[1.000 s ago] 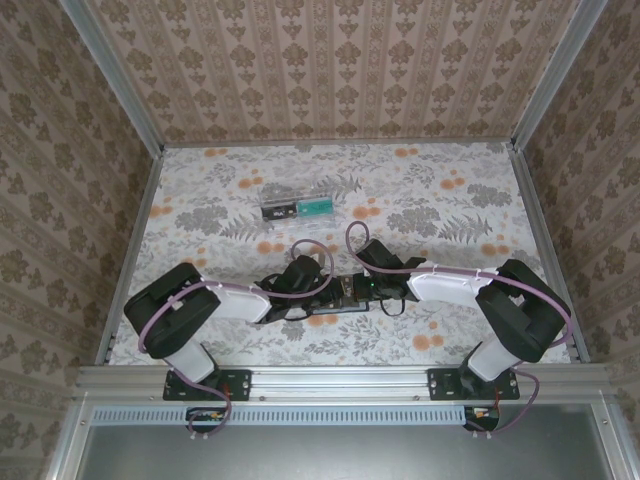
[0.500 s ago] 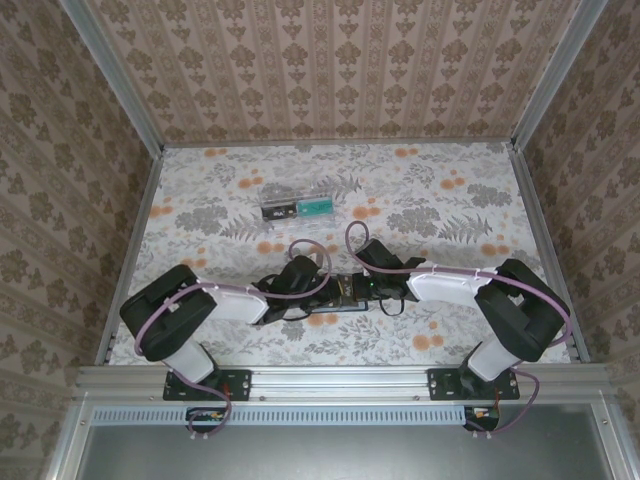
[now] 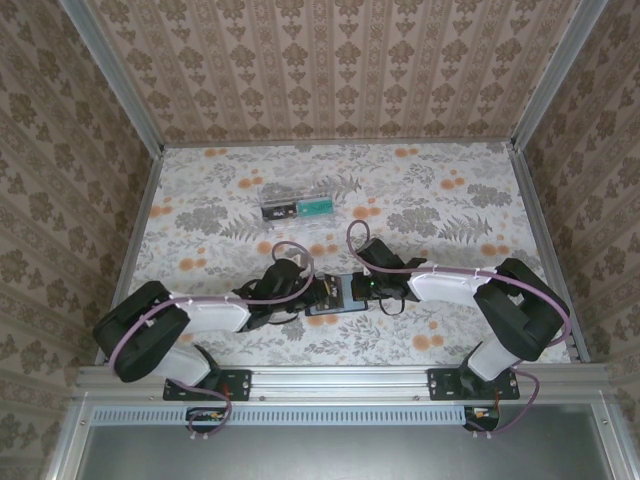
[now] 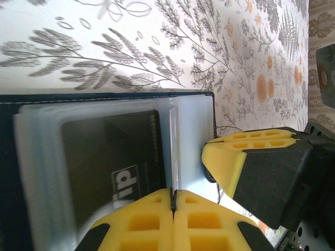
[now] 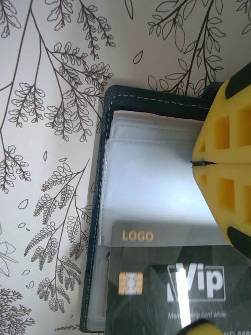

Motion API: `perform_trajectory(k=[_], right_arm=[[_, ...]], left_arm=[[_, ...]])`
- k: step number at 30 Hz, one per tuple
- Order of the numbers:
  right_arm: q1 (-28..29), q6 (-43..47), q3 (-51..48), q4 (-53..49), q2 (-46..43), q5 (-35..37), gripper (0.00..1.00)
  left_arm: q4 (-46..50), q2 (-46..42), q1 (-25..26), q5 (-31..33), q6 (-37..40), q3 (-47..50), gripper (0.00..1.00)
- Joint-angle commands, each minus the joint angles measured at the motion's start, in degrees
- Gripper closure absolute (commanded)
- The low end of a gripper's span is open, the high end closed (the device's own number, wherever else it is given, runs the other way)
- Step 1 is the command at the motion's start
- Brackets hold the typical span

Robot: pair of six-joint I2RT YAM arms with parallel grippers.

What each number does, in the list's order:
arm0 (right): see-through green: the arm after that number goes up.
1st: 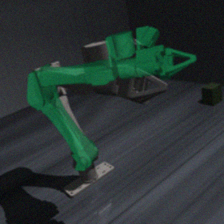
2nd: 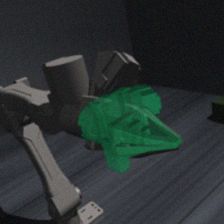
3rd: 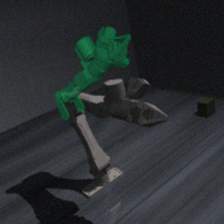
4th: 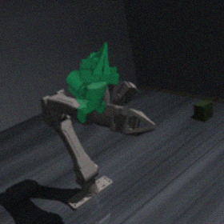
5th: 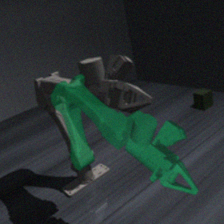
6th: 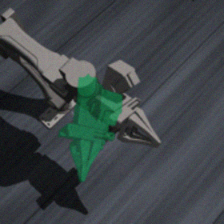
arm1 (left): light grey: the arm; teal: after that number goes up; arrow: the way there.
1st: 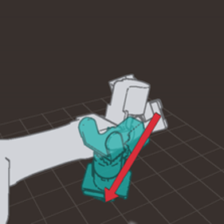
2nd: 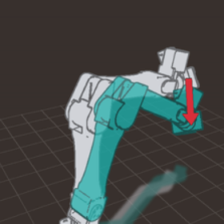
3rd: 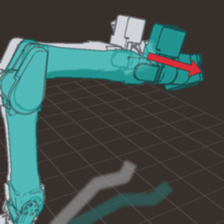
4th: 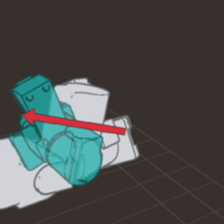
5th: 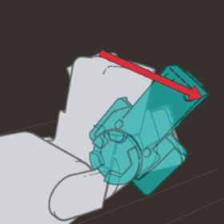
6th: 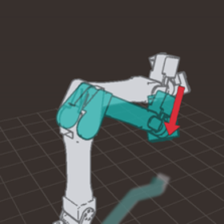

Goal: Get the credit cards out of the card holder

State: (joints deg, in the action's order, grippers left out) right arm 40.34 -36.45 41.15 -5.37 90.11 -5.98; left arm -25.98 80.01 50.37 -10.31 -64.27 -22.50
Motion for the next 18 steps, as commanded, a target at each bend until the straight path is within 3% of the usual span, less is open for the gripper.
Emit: perform_trajectory(k=[1,9,12,18], right_arm=[[-0.52,-0.54,-2.12,-3.76,1.00,0.44,0.94],[-0.69,0.71,-1.60,-4.97,-3.93,0.79,0.92],[-0.70,2.26,-1.01,-6.49,-9.42,2.45,0.83],[-0.83,6.18,-1.08,-8.48,-22.73,7.55,0.53]], left_arm=[[3.25,-3.86,-1.10,0.32,1.87,2.05,0.98],[18.24,-18.69,-1.59,3.74,5.73,1.53,0.99],[24.80,-24.85,-2.04,5.05,7.94,0.16,0.99],[41.93,-31.66,-3.03,8.83,18.97,-7.95,1.00]])
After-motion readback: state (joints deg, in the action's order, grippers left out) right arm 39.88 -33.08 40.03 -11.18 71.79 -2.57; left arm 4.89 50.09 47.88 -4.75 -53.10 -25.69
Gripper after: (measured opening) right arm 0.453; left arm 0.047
